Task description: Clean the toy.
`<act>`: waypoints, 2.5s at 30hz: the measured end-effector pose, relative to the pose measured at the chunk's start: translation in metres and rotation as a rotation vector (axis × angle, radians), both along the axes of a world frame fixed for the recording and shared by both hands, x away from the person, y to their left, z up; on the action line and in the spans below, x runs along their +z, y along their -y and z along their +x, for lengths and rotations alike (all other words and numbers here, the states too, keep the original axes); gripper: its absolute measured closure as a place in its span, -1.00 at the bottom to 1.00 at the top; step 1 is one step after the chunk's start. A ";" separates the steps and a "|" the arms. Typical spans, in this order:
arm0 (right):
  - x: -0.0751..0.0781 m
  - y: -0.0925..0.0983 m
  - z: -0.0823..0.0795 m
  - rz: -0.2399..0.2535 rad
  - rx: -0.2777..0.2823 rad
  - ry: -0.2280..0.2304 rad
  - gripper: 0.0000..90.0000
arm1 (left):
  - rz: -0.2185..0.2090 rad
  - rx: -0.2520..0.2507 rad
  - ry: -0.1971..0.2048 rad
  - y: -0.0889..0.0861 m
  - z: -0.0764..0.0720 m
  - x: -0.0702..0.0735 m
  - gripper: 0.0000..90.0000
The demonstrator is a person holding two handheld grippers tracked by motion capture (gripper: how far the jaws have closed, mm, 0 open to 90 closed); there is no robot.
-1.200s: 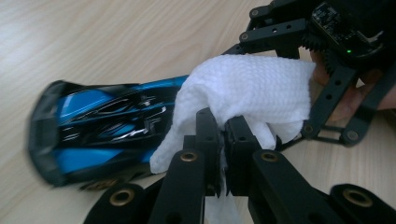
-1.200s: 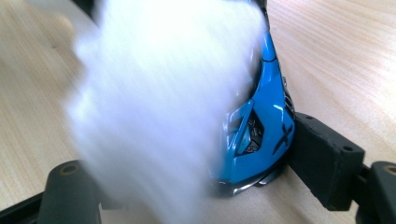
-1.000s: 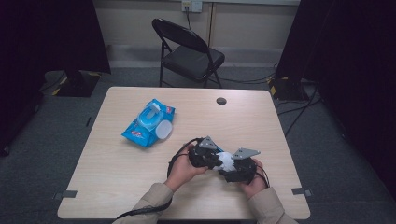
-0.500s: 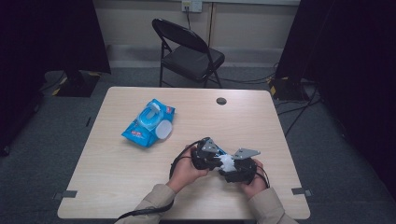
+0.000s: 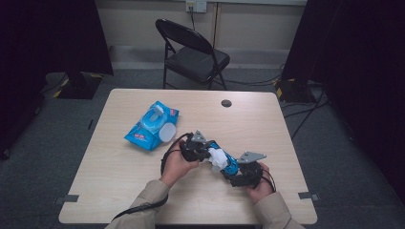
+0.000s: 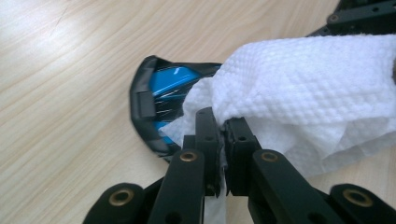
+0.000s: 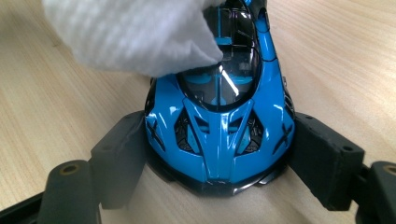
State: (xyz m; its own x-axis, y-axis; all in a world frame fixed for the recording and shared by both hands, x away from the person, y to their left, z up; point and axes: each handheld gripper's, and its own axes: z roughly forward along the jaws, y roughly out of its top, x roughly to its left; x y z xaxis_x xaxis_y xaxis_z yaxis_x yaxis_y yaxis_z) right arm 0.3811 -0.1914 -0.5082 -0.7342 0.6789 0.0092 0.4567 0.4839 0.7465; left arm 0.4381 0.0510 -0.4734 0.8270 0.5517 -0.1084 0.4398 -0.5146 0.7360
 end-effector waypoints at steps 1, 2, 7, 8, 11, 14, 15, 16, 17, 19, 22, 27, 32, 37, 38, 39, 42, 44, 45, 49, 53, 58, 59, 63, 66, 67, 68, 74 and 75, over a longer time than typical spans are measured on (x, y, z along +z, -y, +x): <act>0.000 0.000 0.000 0.000 0.000 0.001 -0.48 | 0.005 0.004 0.003 -0.001 0.001 0.000 0.91; 0.000 0.000 0.000 0.000 0.000 0.000 -0.48 | 0.012 0.005 0.006 -0.002 0.001 0.001 0.91; 0.000 0.000 0.000 0.000 0.000 0.000 -0.48 | 0.000 0.021 -0.002 -0.005 0.006 0.001 0.91; 0.000 0.000 0.000 0.000 0.000 0.000 -0.48 | 0.004 0.024 -0.005 -0.006 0.006 0.001 0.91; 0.000 0.000 0.000 0.000 0.000 0.000 -0.48 | -0.012 0.031 -0.011 -0.006 0.007 0.001 0.92; 0.000 0.000 0.000 -0.001 0.001 0.000 -0.48 | -0.024 0.035 -0.013 -0.009 0.007 0.001 0.92; 0.000 0.000 0.000 -0.001 0.001 0.000 -0.48 | -0.033 0.038 -0.012 -0.011 0.007 0.001 0.92; 0.000 0.000 0.000 0.000 0.001 0.000 -0.48 | -0.037 0.037 -0.012 -0.012 0.007 0.002 0.92; 0.000 0.000 0.000 0.000 0.000 0.000 -0.48 | -0.042 0.042 -0.013 -0.013 0.007 0.002 0.92; 0.000 0.000 0.000 0.000 0.000 0.000 -0.48 | -0.043 0.044 -0.008 -0.014 0.007 0.004 0.92; 0.000 0.000 0.000 -0.001 0.001 0.000 -0.48 | -0.041 0.047 0.000 -0.017 0.007 0.006 0.92; 0.000 0.000 0.000 0.000 0.001 0.000 -0.48 | -0.041 0.076 0.004 -0.025 0.010 0.011 0.92; 0.000 0.000 0.000 -0.001 0.001 0.000 -0.48 | -0.063 0.078 0.011 -0.034 0.013 0.017 0.91; 0.000 0.000 0.000 -0.001 0.001 0.000 -0.48 | -0.085 0.071 0.029 -0.035 0.011 0.026 0.91; 0.000 0.000 0.000 -0.001 0.001 0.000 -0.48 | -0.092 0.068 0.037 -0.034 0.010 0.029 0.91; 0.000 0.000 0.000 -0.001 0.001 0.000 -0.48 | -0.099 0.064 0.038 -0.034 0.009 0.032 0.91; 0.000 0.000 0.000 0.000 0.001 0.000 -0.48 | -0.105 0.047 0.050 -0.030 0.006 0.038 0.91; 0.000 0.000 0.000 0.000 0.001 0.000 -0.48 | -0.096 0.026 0.056 -0.024 0.002 0.041 0.90; 0.000 0.000 0.000 -0.001 0.001 0.000 -0.48 | -0.088 0.014 0.054 -0.021 0.001 0.041 0.90; 0.000 0.000 0.000 -0.001 0.001 0.000 -0.48 | -0.053 -0.033 0.049 -0.005 -0.006 0.034 0.90; 0.000 0.000 0.000 -0.001 0.001 0.001 -0.48 | -0.051 -0.064 0.036 0.011 -0.010 0.027 0.81; 0.000 0.000 0.000 -0.001 0.002 0.000 -0.48 | -0.047 -0.093 0.024 0.031 -0.015 0.021 0.59; 0.000 0.000 0.000 -0.001 0.002 0.001 -0.48 | -0.042 -0.098 0.026 0.035 -0.016 0.020 0.54; 0.000 0.000 0.000 -0.001 0.002 0.001 -0.48 | -0.059 -0.113 0.032 0.048 -0.019 0.016 0.39; 0.000 0.000 0.000 -0.001 0.002 0.002 -0.48 | -0.036 -0.119 0.039 0.055 -0.019 0.011 0.30; 0.000 0.000 0.000 -0.001 0.002 0.002 -0.48 | -0.033 -0.123 0.049 0.057 -0.019 0.009 0.30; 0.000 0.000 0.000 -0.002 0.003 0.002 -0.48 | -0.037 -0.126 0.048 0.059 -0.019 0.006 0.27; 0.000 0.000 0.000 -0.002 0.003 0.001 -0.48 | 0.014 -0.165 0.148 0.063 -0.025 -0.001 0.31; 0.000 0.000 0.000 -0.002 0.003 0.002 -0.48 | 0.026 -0.171 0.161 0.063 -0.026 -0.001 0.39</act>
State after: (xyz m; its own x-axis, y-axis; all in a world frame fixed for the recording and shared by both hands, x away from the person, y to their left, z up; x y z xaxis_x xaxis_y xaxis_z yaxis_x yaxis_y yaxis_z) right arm 0.3807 -0.1918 -0.5082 -0.7361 0.6769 0.0066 0.4540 0.4864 0.7466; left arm 0.4117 -0.0125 -0.4743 0.9141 0.4029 0.0449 0.2225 -0.5912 0.7752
